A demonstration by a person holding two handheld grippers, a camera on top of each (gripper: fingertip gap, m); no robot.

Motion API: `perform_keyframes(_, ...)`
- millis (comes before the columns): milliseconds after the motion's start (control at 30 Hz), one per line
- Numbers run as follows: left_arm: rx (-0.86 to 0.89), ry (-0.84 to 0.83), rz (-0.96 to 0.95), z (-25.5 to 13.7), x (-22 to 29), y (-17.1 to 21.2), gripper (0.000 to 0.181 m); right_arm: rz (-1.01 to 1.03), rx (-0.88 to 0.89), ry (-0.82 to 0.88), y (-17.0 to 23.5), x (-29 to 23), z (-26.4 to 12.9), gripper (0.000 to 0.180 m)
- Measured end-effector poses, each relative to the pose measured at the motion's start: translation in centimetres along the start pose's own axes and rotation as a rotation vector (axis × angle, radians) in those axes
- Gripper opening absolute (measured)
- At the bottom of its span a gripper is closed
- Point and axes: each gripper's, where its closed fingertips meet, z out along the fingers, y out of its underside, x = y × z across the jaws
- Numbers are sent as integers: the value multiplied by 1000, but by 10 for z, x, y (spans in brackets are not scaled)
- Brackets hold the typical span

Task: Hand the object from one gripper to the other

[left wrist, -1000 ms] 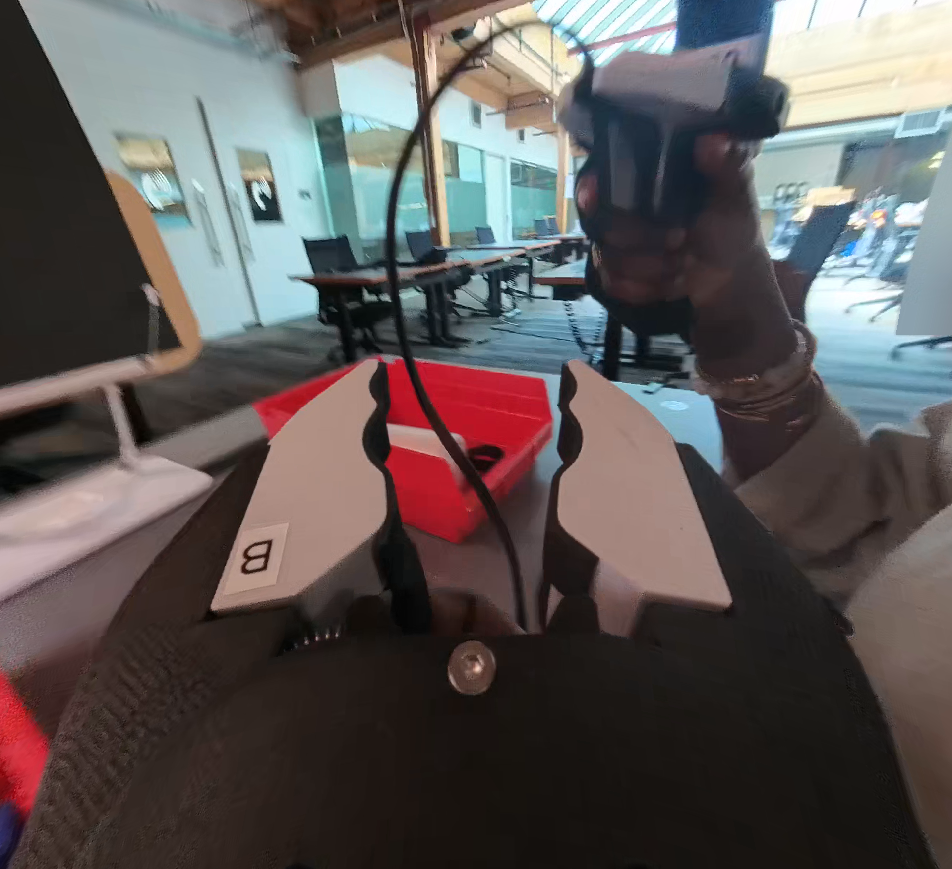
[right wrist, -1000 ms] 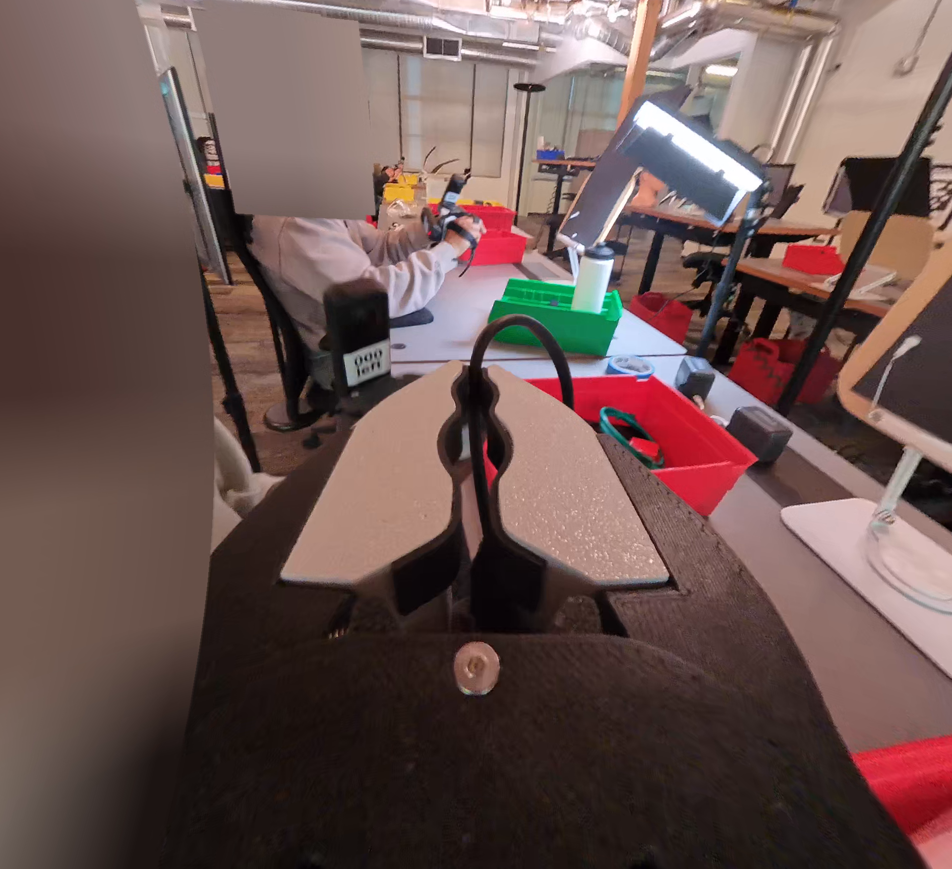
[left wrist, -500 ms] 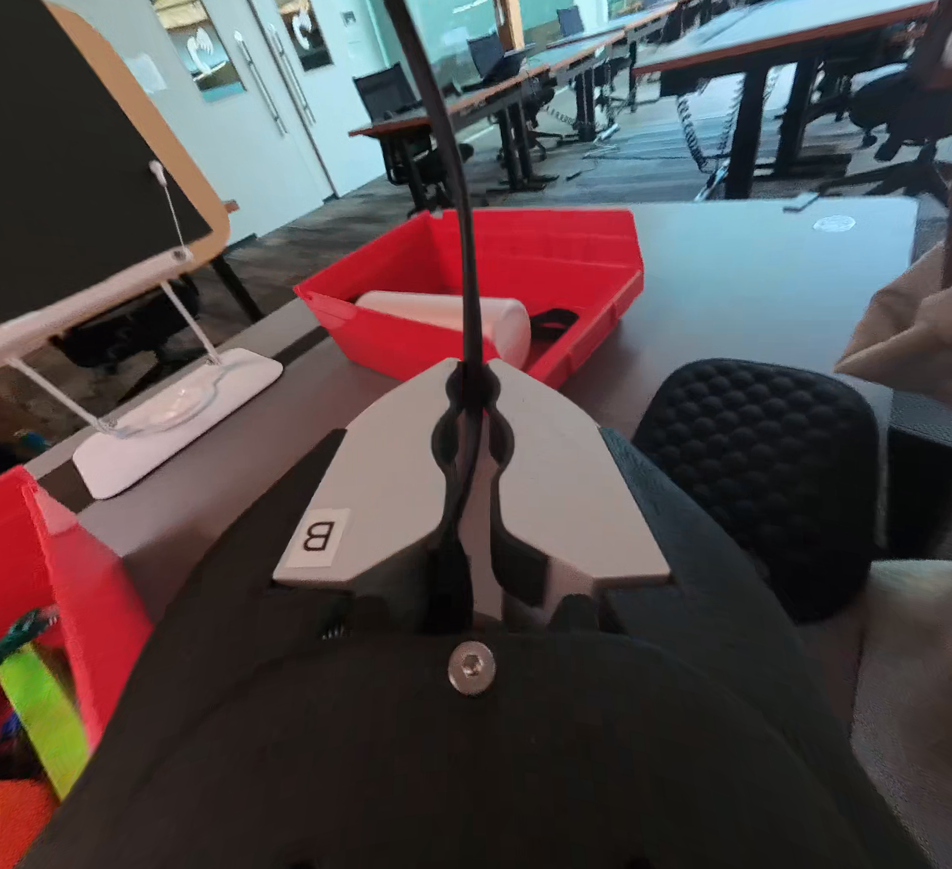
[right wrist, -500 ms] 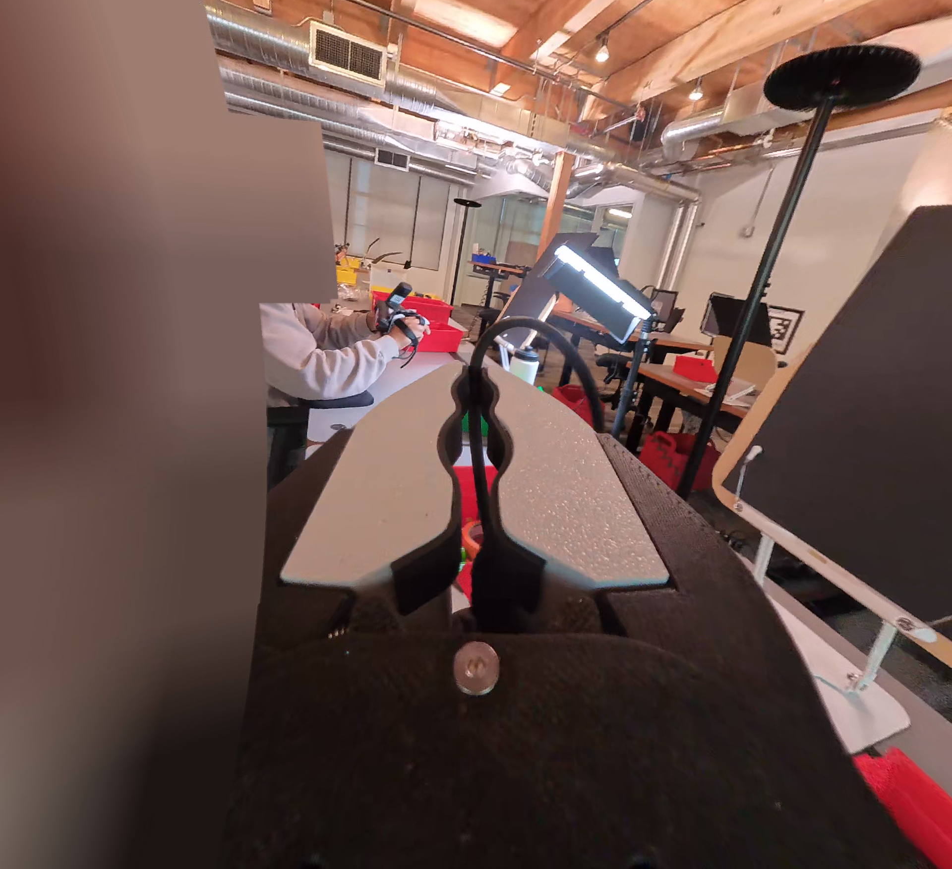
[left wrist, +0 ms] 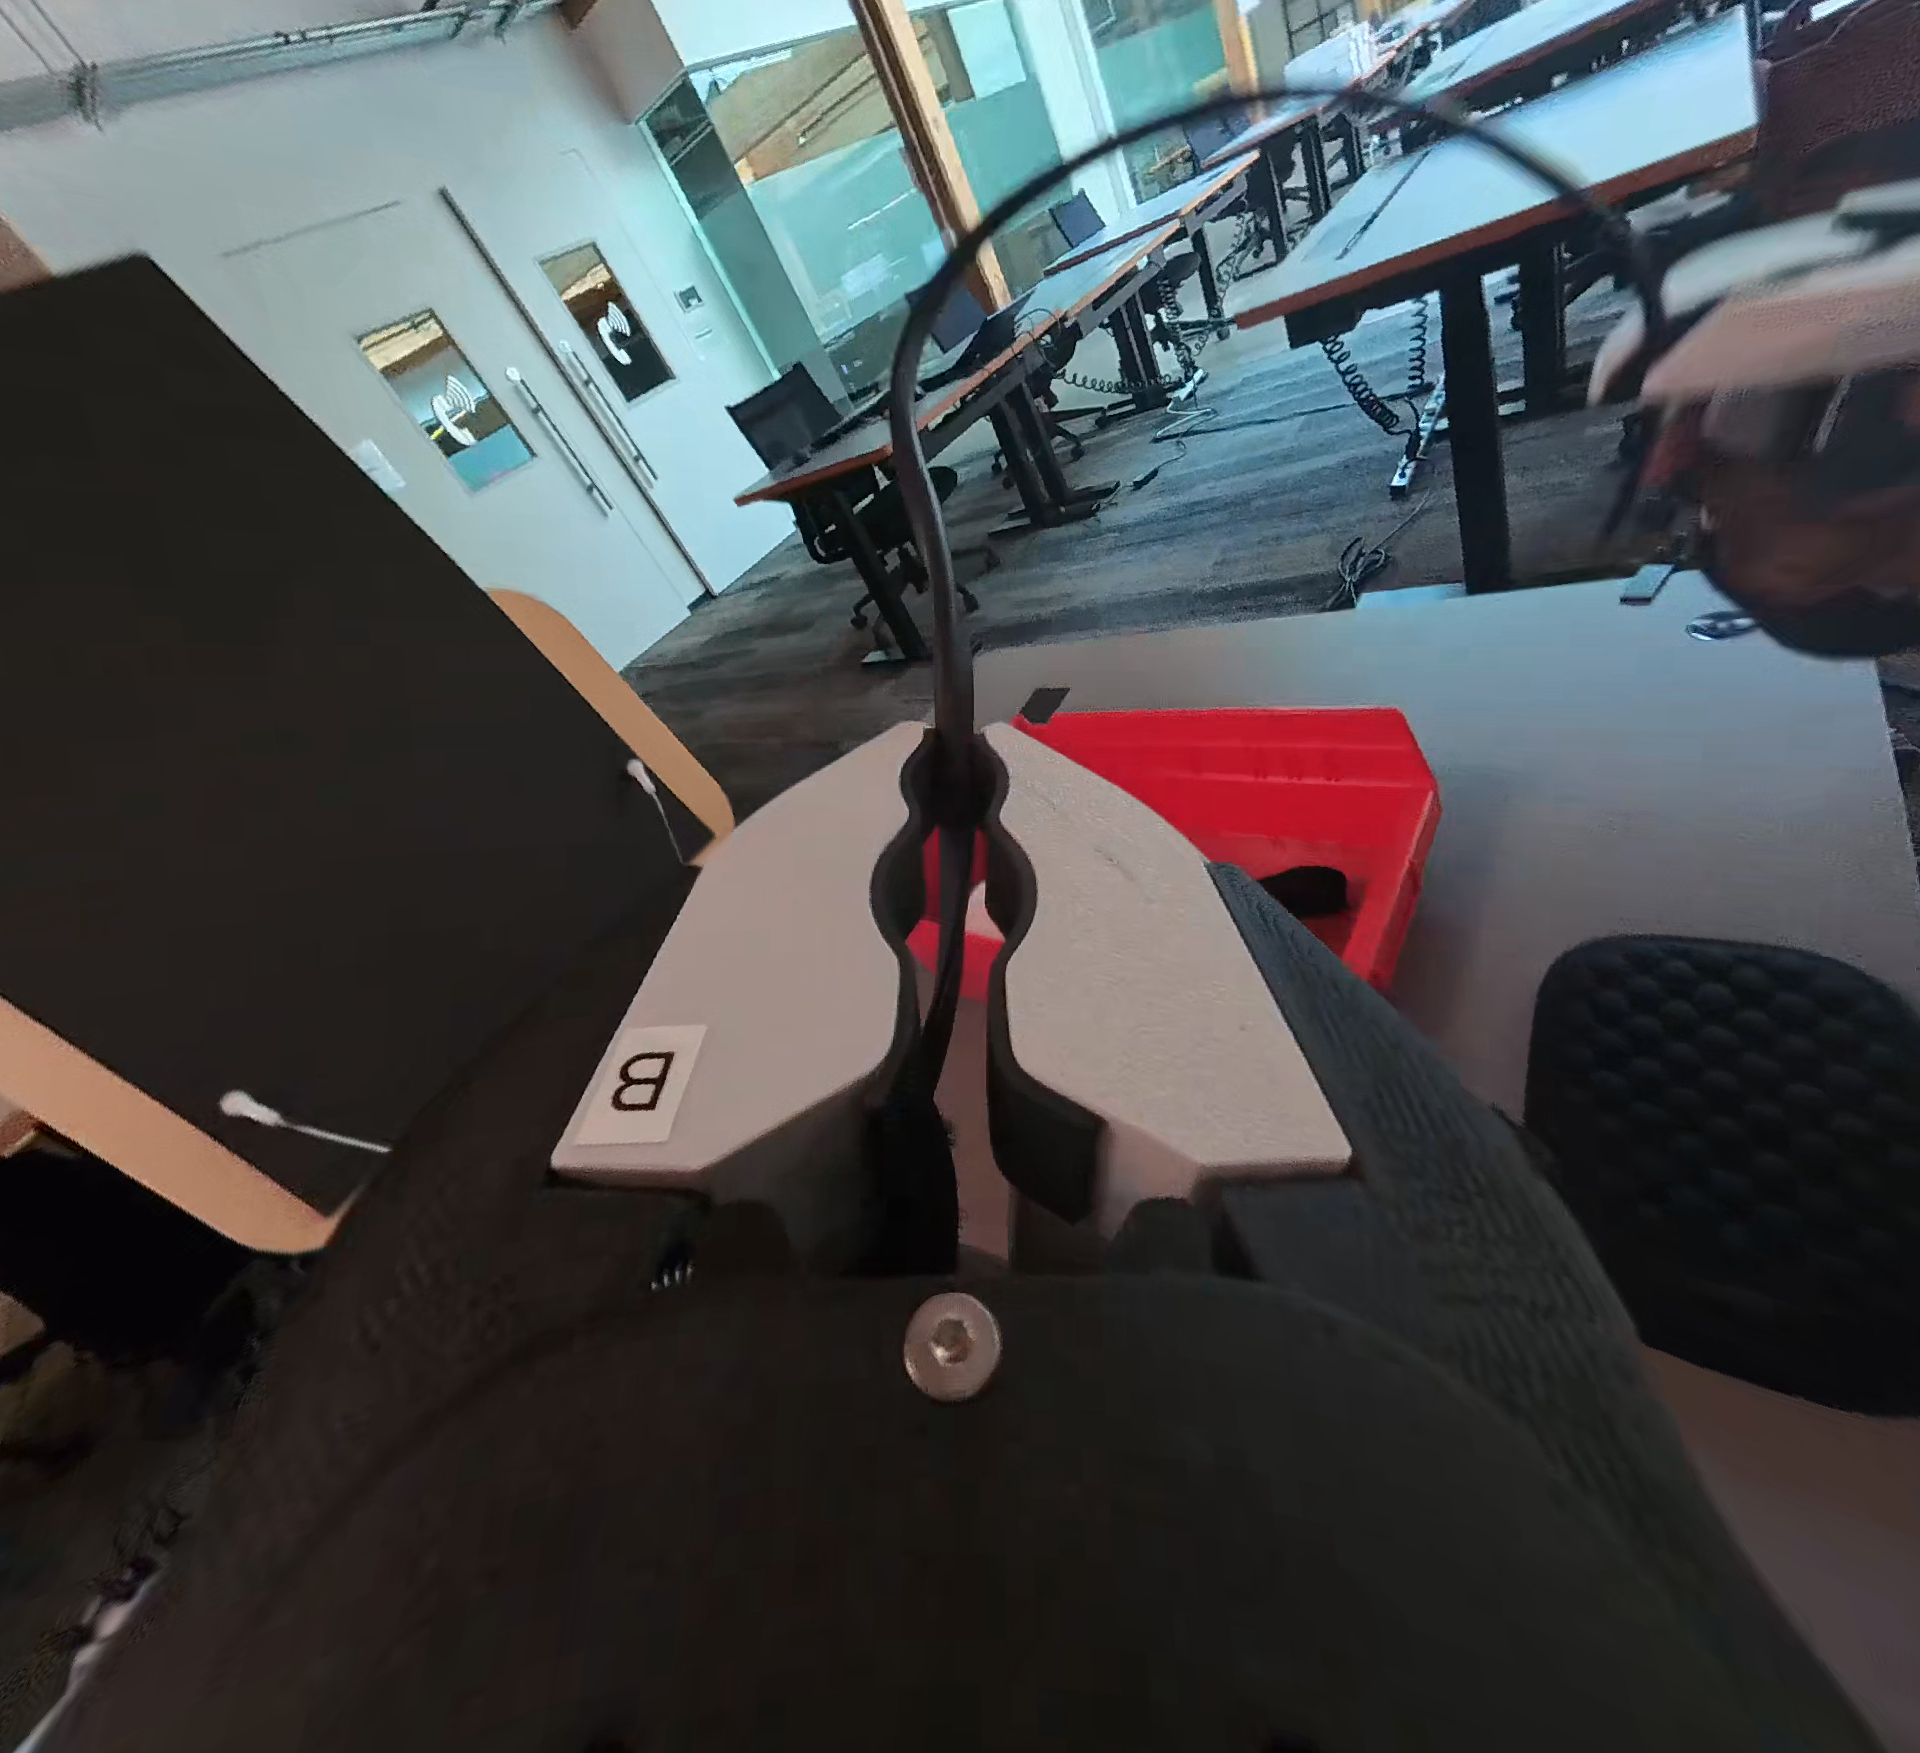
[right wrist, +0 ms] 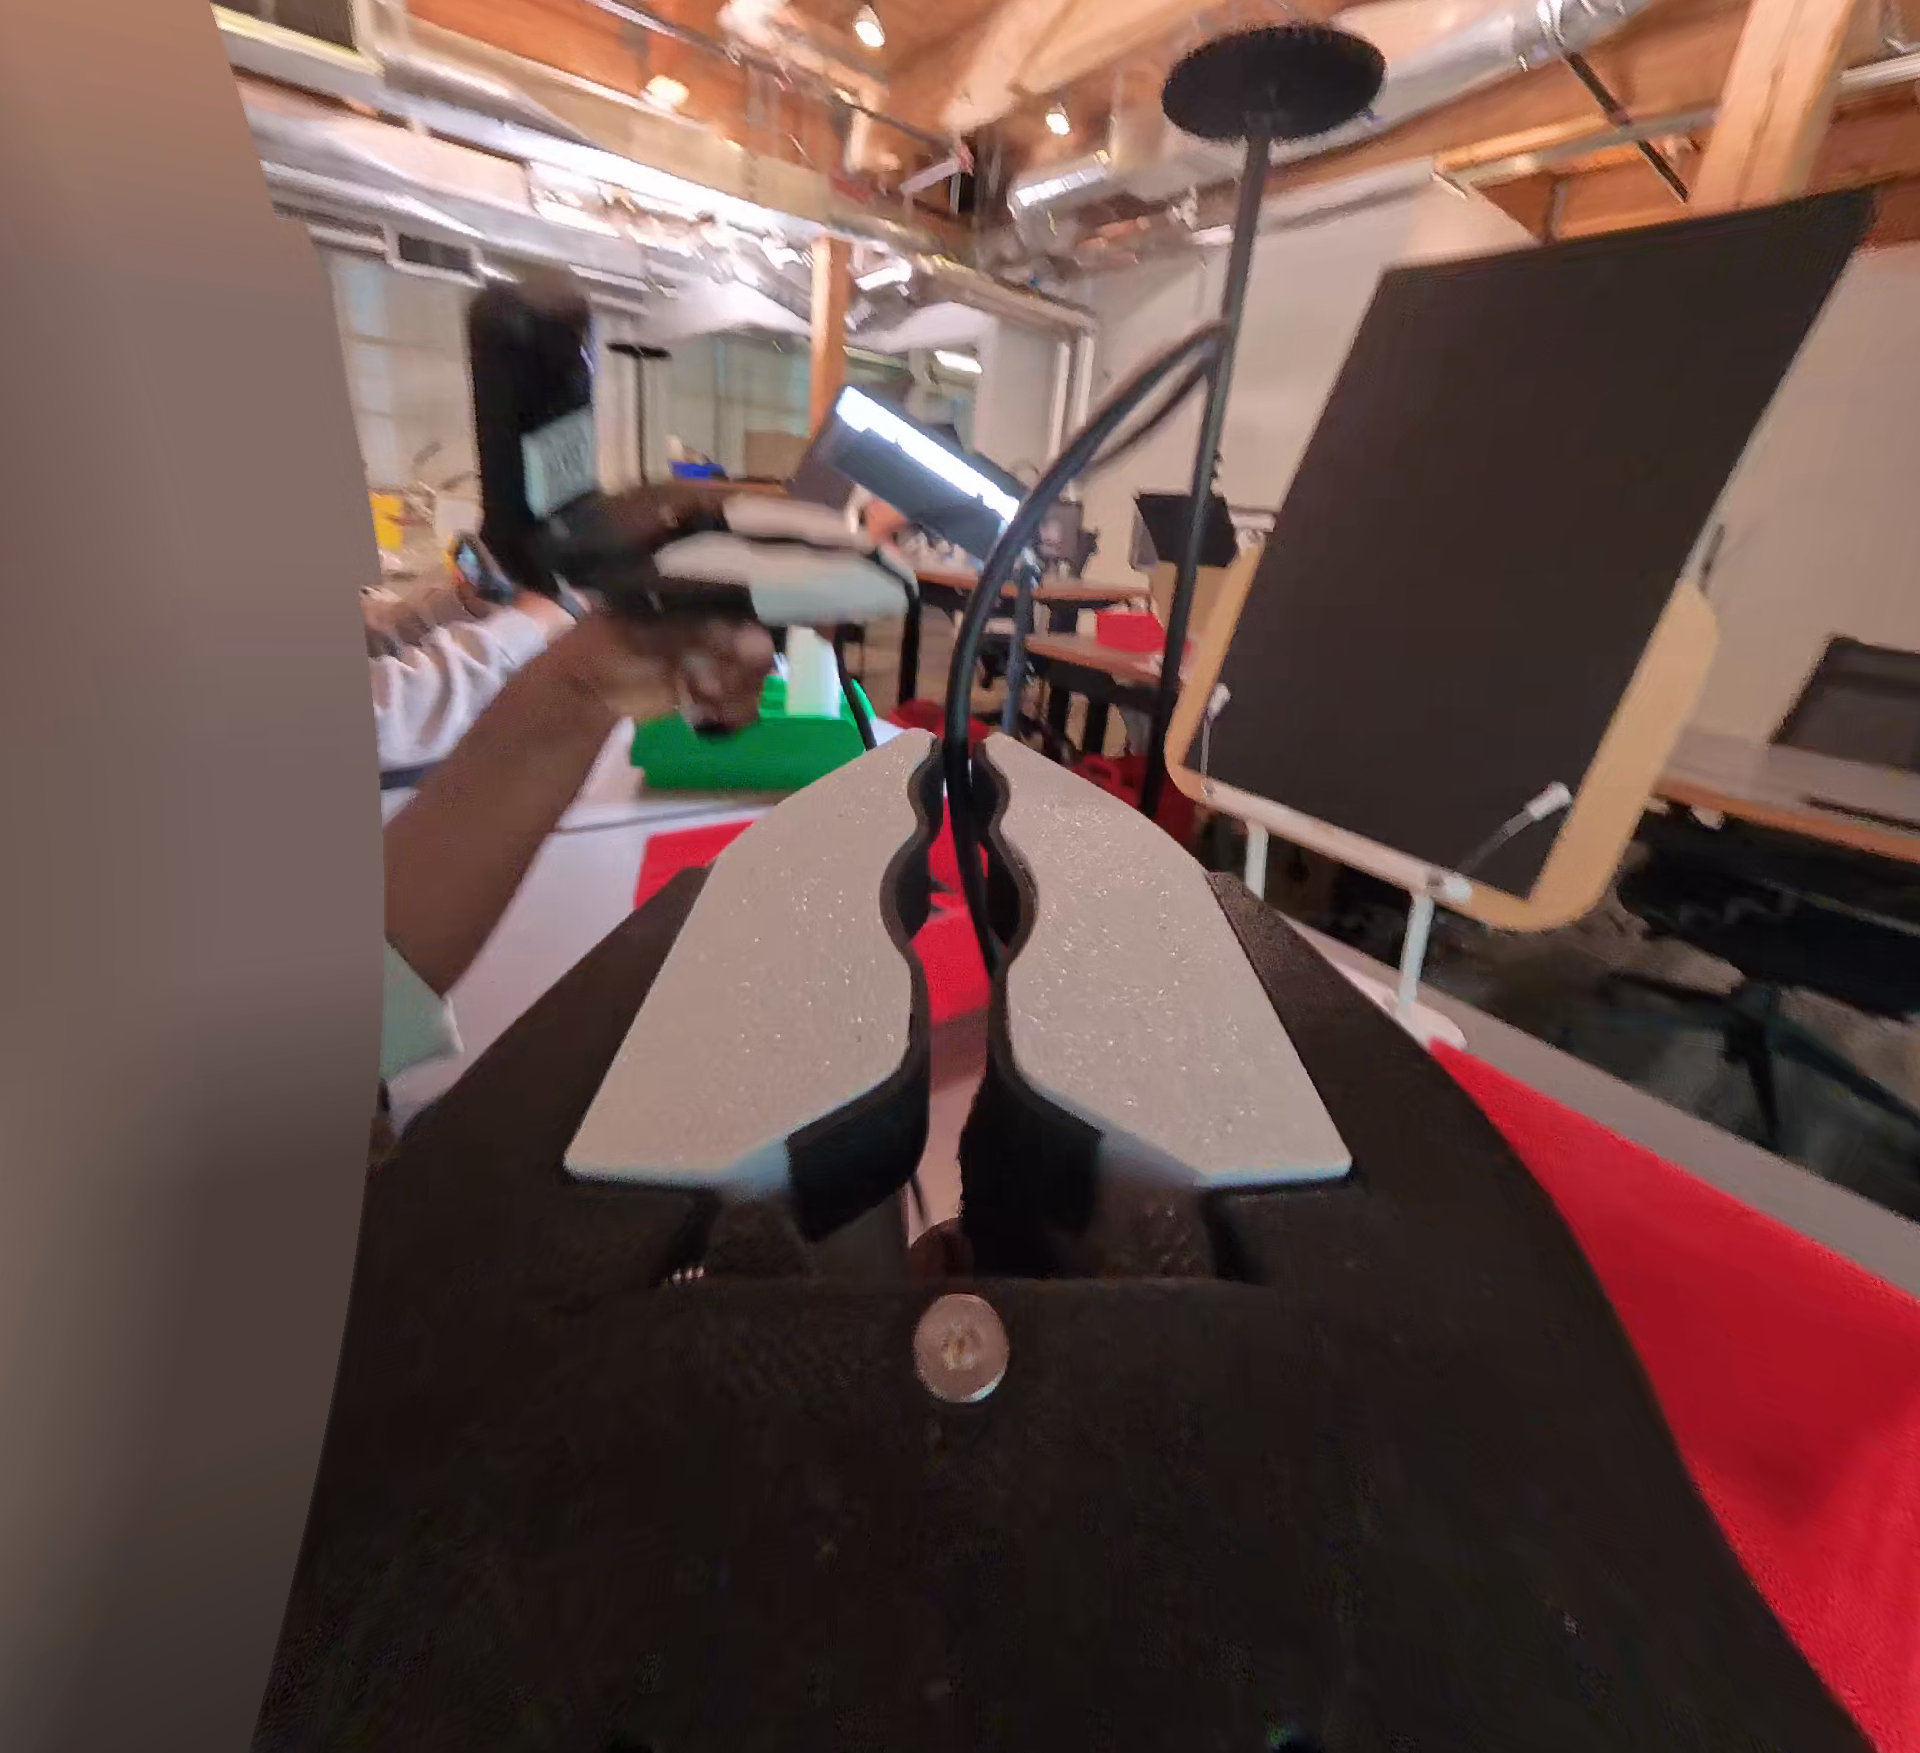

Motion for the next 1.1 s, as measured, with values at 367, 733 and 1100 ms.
perform_keyframes(367,-35,-45,86,15,-33,-45,6,-26,-148,146,51,22,-14,33)
perform_keyframes(733,-93,-9,35,43,-12,-33,6,-99,-148,137,68,-23,53,76)
perform_keyframes(1100,-78,32,81,60,11,-63,6,-246,-270,227,140,-32,112,77)
